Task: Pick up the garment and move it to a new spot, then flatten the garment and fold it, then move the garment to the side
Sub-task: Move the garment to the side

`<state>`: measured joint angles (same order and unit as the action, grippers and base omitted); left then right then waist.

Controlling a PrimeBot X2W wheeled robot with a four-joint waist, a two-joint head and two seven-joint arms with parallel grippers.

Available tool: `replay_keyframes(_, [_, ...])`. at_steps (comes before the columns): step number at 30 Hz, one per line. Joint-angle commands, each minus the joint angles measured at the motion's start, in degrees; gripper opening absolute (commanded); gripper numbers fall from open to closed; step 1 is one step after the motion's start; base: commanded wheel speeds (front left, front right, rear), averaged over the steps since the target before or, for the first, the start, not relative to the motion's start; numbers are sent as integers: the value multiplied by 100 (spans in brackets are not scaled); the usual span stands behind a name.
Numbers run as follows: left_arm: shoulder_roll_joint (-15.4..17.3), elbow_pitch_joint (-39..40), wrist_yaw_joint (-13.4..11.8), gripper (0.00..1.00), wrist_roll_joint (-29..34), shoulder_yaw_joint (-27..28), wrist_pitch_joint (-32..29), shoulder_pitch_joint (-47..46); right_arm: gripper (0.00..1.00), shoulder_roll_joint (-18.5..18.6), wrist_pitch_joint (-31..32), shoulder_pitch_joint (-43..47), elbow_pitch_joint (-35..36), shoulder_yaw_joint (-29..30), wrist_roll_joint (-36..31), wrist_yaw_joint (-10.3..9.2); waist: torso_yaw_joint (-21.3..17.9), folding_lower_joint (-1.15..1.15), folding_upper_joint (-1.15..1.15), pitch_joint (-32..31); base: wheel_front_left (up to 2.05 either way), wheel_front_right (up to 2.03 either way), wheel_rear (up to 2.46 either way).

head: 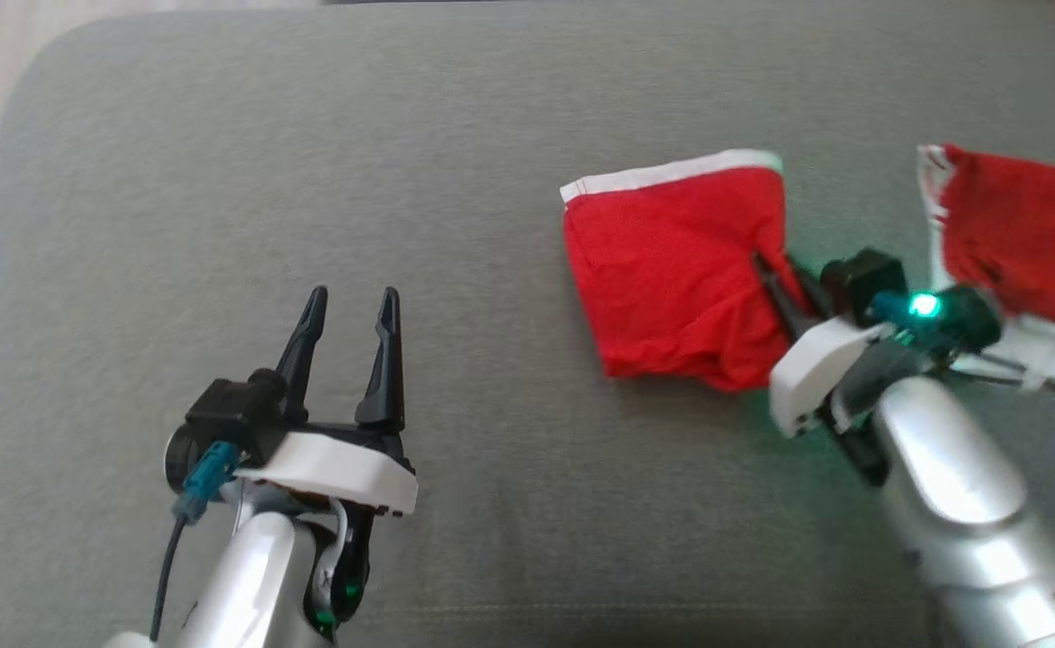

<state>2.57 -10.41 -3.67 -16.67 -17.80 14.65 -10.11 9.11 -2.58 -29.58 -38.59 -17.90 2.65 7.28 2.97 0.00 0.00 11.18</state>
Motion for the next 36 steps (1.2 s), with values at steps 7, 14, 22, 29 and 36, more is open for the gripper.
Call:
replay_keyframes(7, [31,251,60,100,99,229,35,-361,0,1420,570,-369,1134,-830,256,21,-675,0,0,204,0,0,0])
replay_keyframes(14, [31,241,139,100,156,215,35,-550,0,2997,1012,-584,1641,-1005,747,21,-947,0,0,497,0,0,0])
replay_keyframes(22, [31,227,220,100,220,235,35,-686,0,3654,1435,-622,1538,-581,818,21,-994,0,0,738,0,0,0])
replay_keyframes(29, [31,216,266,100,245,274,35,-717,0,3566,1718,-414,1389,-7,615,21,-916,0,0,851,0,0,0])
replay_keyframes(36, [31,212,279,100,255,283,35,-699,0,3204,1772,-156,1374,603,344,21,-857,0,0,920,0,0,0])
